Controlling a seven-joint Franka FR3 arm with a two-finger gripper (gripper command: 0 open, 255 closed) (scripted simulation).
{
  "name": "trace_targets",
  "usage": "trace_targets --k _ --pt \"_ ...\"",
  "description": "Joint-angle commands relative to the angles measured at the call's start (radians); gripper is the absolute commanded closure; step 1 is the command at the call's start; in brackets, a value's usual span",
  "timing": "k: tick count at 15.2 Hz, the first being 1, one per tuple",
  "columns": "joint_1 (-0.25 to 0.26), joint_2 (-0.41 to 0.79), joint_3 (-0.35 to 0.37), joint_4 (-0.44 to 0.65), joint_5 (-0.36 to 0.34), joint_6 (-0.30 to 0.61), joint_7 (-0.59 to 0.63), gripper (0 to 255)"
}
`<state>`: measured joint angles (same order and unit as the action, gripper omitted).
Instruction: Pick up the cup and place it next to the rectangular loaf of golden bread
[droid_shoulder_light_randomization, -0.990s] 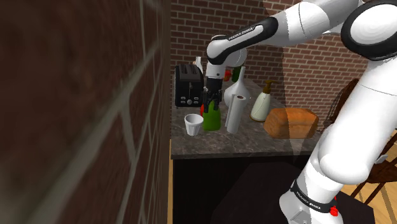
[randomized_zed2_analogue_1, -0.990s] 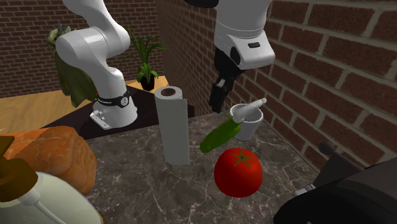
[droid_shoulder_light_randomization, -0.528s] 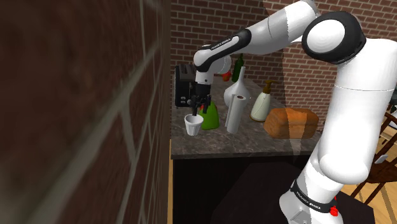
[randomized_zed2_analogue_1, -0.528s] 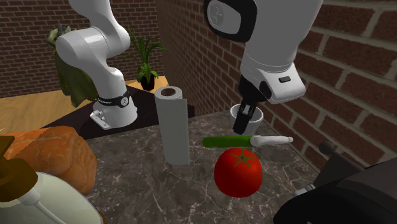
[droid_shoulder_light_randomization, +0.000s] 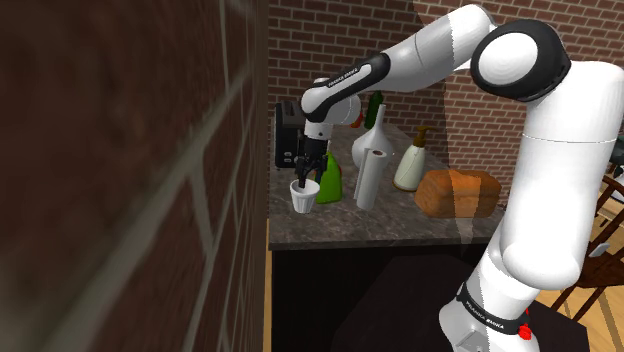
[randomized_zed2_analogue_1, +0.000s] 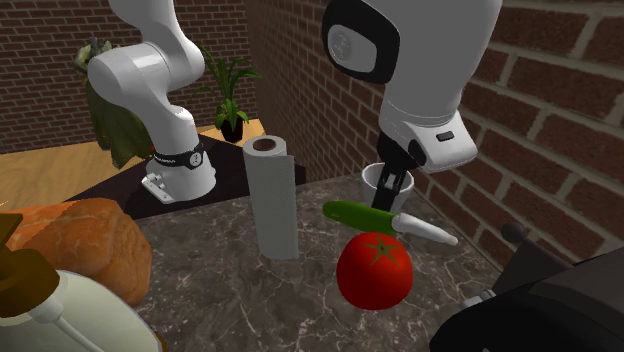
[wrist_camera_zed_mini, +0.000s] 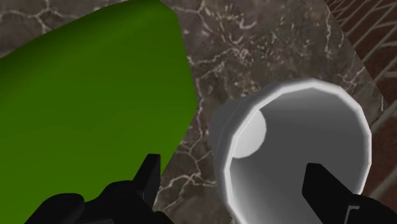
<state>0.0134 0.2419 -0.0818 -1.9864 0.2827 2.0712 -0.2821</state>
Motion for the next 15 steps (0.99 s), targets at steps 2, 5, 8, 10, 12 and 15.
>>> trace_targets --k 2,5,8,10,12,15 --pt "-0.004 0.020 -0.002 -0.008 0.000 -0.012 -0.002 0" --pt "-0.005 0.020 -0.002 -0.008 0.000 -0.012 -0.002 0" --pt "-0.002 0.016 0.000 -0.011 0.000 -0.011 0.002 255" --pt "-0.003 0.014 0.000 -0.016 0.000 -0.008 0.000 255" --pt "-0.003 0.013 -0.001 -0.018 0.000 -0.008 0.000 255" --pt "-0.003 0.014 -0.001 -0.017 0.000 -0.008 -0.001 255"
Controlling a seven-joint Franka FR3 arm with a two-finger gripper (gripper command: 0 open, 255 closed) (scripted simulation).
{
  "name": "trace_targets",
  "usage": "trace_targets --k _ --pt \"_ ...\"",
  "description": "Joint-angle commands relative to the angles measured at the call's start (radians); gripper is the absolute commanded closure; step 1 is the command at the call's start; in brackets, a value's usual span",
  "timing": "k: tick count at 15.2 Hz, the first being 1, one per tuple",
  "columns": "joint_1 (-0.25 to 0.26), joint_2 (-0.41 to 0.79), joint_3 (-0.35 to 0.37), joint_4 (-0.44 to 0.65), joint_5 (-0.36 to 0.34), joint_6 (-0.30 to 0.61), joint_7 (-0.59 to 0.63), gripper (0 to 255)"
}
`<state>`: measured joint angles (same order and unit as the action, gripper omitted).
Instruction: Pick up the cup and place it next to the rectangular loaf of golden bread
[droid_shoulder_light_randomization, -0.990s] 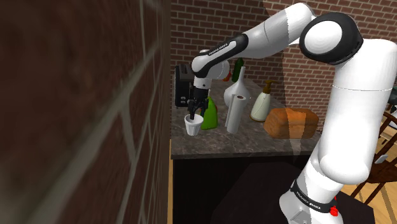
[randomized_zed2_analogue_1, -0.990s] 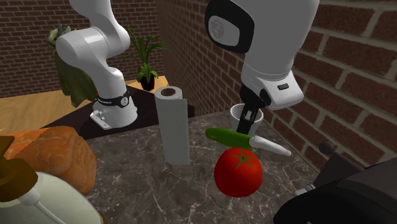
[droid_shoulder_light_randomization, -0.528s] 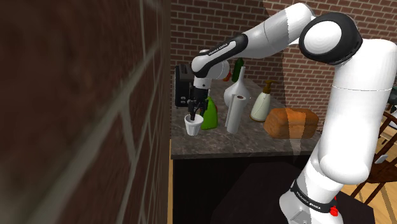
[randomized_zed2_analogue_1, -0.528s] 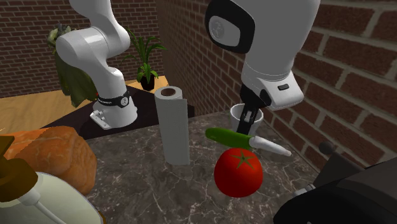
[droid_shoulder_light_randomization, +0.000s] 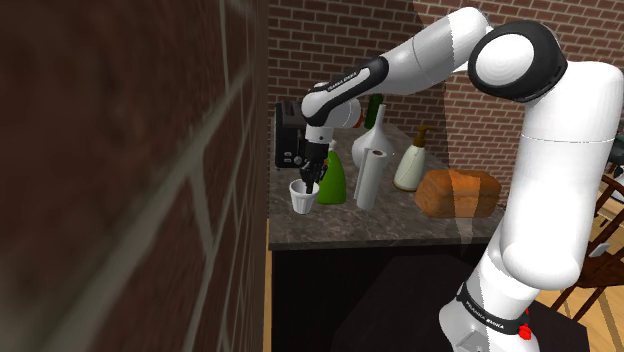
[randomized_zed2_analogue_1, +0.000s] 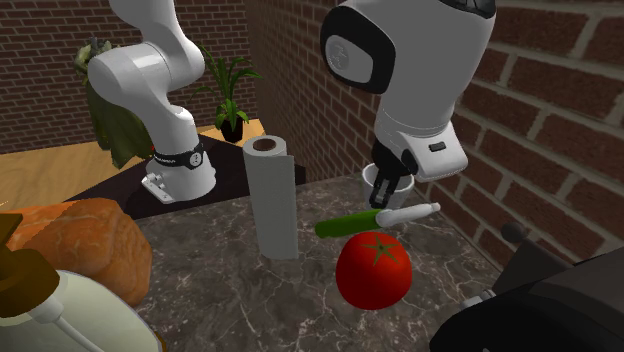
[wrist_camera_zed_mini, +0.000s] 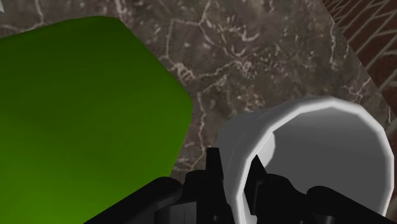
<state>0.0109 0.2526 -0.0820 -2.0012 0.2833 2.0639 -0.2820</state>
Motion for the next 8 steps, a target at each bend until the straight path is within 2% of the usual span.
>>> trace_targets --k 1,8 --pt "-0.002 0.009 -0.001 0.007 -0.001 -0.005 -0.002 255" --pt "-0.002 -0.039 -0.005 0.041 -0.016 -0.084 0.021 255"
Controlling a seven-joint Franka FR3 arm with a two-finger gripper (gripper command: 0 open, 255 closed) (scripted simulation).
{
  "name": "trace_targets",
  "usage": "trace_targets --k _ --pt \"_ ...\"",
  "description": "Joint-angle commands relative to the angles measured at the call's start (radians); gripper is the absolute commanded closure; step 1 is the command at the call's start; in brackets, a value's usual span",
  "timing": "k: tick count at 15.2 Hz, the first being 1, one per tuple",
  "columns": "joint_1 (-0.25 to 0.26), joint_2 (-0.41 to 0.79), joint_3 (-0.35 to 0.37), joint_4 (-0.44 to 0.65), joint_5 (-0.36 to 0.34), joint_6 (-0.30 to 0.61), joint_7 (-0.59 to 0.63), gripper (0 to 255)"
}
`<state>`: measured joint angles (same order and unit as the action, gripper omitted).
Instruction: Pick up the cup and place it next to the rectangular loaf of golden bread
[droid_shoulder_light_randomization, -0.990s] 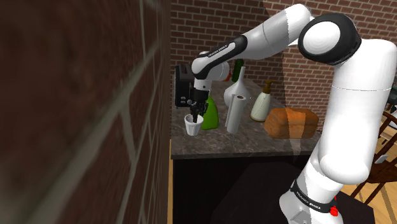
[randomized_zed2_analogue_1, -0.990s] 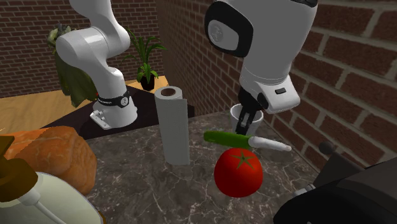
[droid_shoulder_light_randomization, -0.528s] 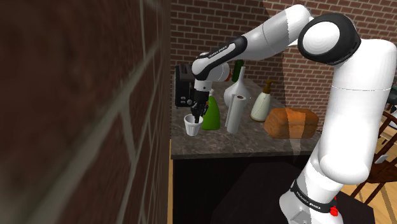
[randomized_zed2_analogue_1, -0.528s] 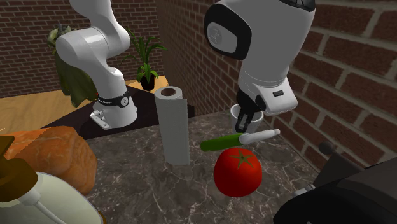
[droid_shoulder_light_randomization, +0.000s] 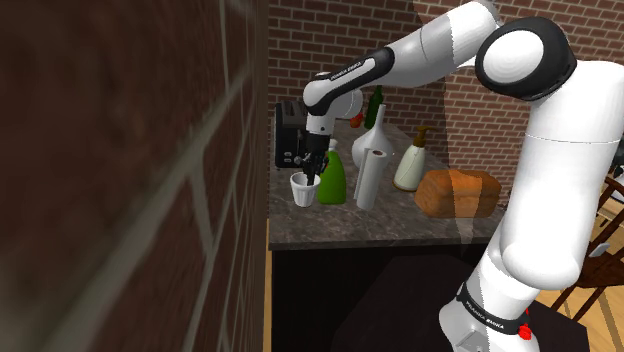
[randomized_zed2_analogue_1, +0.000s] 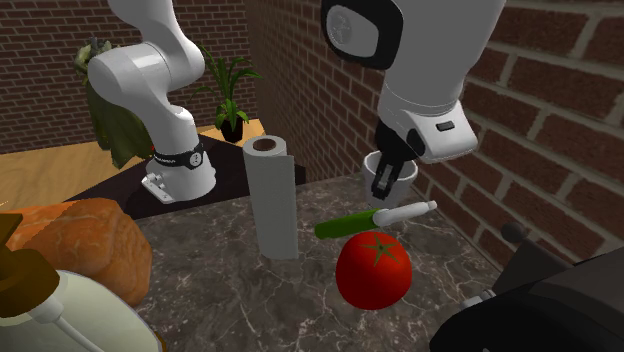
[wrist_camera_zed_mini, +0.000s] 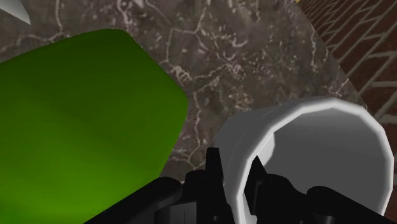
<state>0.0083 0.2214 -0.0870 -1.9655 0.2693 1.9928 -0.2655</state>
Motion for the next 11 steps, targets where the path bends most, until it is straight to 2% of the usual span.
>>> trace_targets --k 1,11 --pt "0.000 -0.014 -0.001 0.011 -0.004 -0.024 0.007 255" --pt "-0.001 -0.066 -0.004 0.080 -0.020 -0.142 0.037 255"
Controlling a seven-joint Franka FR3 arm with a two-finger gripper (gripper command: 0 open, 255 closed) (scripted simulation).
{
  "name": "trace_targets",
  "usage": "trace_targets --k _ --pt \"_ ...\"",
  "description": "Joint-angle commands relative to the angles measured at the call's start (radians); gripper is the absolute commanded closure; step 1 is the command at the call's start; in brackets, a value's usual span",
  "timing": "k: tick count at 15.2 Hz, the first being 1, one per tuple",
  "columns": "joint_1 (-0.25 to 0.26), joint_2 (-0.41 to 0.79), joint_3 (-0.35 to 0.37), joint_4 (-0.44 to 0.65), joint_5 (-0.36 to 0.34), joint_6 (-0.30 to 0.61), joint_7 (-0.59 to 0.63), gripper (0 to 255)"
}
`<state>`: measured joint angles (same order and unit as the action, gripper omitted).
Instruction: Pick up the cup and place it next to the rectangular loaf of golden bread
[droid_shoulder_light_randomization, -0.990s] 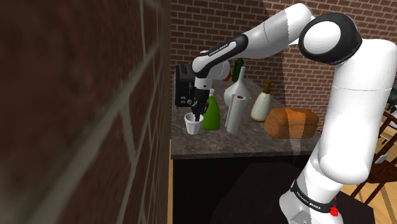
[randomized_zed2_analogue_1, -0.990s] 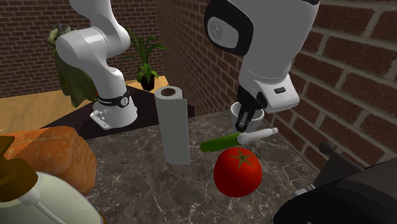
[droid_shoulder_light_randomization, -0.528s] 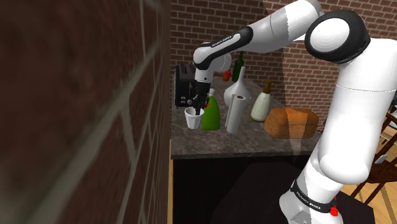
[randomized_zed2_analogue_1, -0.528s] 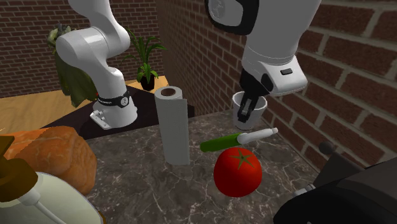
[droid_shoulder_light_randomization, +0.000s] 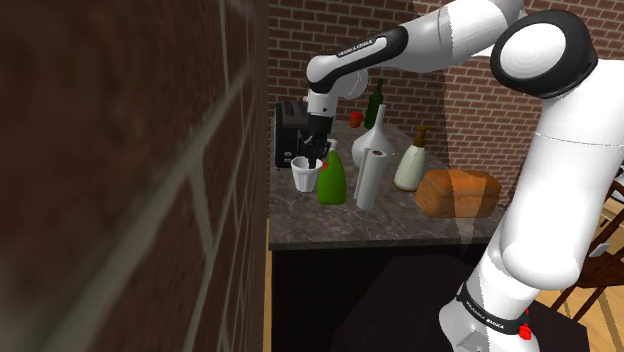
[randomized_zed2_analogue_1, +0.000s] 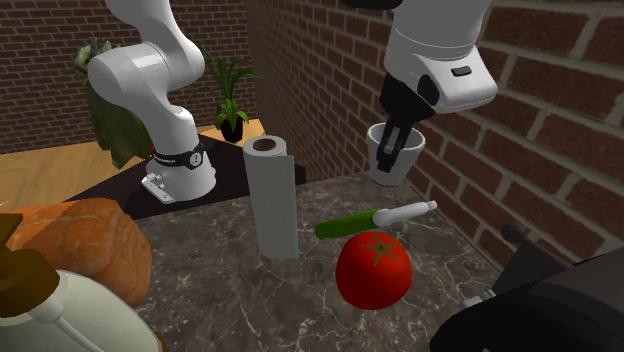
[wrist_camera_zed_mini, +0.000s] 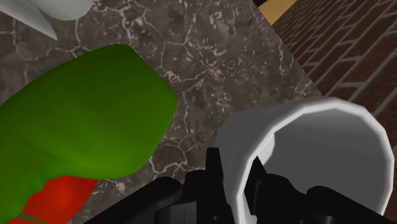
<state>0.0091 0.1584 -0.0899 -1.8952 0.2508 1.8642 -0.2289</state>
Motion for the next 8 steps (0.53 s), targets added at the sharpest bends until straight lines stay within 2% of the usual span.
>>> trace_targets --k 1,8 --pt "-0.002 -0.007 -0.002 0.018 -0.003 -0.025 0.004 255" --pt "-0.003 -0.030 -0.003 0.083 -0.010 -0.111 0.023 255"
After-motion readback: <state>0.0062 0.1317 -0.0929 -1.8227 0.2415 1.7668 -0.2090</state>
